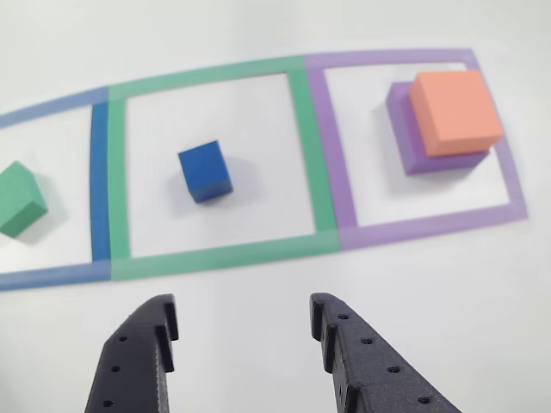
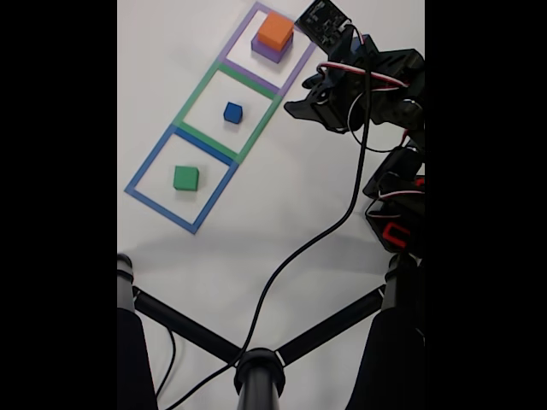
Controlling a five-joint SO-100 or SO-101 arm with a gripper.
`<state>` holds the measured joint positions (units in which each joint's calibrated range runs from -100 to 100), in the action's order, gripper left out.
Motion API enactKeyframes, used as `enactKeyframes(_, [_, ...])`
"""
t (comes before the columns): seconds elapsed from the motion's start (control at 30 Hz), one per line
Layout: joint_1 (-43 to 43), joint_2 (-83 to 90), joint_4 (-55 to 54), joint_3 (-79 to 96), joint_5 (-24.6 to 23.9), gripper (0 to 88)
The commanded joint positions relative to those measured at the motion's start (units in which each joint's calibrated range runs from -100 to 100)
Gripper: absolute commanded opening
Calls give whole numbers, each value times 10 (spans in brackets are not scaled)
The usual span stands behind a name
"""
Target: Tower of hanoi
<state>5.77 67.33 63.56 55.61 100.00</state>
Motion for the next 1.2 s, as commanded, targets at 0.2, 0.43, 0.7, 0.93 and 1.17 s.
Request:
enactKeyframes(0.2, [-4, -23, -418, 267, 0, 231])
enactKeyframes(0.43, [-33, -115, -675, 391, 0, 256])
enactKeyframes(0.7, [-52, -334, -926, 409, 0, 262])
enactKeyframes(0.93, [-44, -477, -1020, 361, 0, 265])
enactKeyframes(1.17, [-41, -578, -1054, 298, 0, 267])
